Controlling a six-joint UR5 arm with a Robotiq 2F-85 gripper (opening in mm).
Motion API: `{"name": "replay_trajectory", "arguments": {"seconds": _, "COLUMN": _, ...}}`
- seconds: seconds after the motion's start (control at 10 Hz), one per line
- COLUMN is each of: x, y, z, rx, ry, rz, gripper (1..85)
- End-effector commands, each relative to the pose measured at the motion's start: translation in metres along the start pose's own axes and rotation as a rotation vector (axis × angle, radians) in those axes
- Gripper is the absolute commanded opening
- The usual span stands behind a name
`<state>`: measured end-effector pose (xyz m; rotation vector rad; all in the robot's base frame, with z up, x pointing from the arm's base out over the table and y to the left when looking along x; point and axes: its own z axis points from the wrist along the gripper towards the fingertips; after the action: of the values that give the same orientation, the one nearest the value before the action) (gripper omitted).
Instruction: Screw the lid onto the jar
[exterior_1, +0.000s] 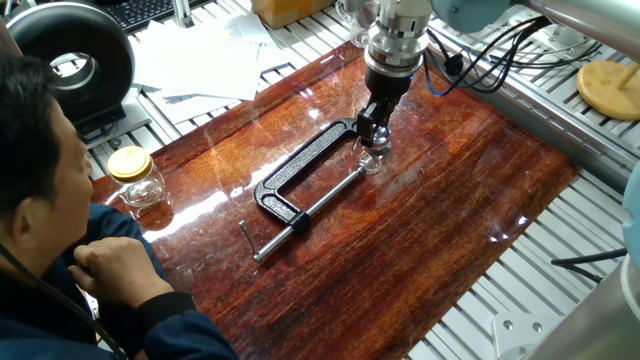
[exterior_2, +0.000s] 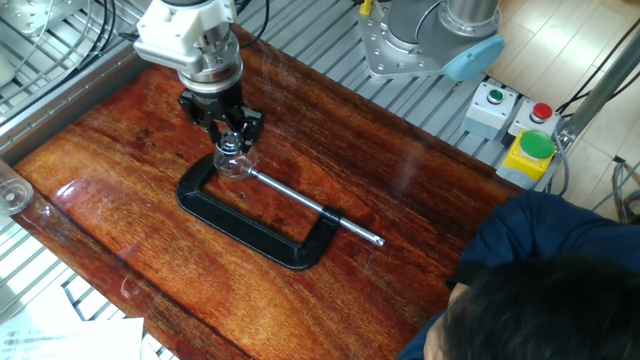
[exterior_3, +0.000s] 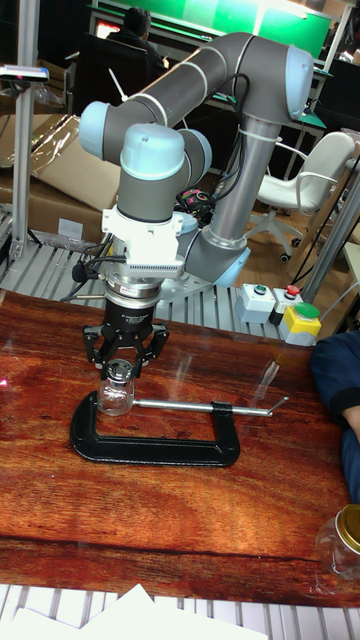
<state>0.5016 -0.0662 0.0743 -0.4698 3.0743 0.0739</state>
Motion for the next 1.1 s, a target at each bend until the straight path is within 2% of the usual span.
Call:
{"name": "replay_trajectory", "arguments": {"seconds": 0.0, "x": -0.0017, "y": 0.0013, "z": 0.0002, "rx": -0.011, "ry": -0.013, "rz": 0.004, "gripper": 1.0}}
{"name": "replay_trajectory", "arguments": {"seconds": 0.4, "x": -0.0037, "y": 0.0015, "z": 0.0011, "rx": -0.013, "ry": -0.017, "rz": -0.002, "gripper": 1.0}}
{"name": "replay_trajectory", "arguments": {"seconds": 1.0, "x": -0.0038, "y": -0.0054, "z": 0.0002, "rx": 0.024, "ry": -0.003, "rz": 0.038, "gripper": 1.0}}
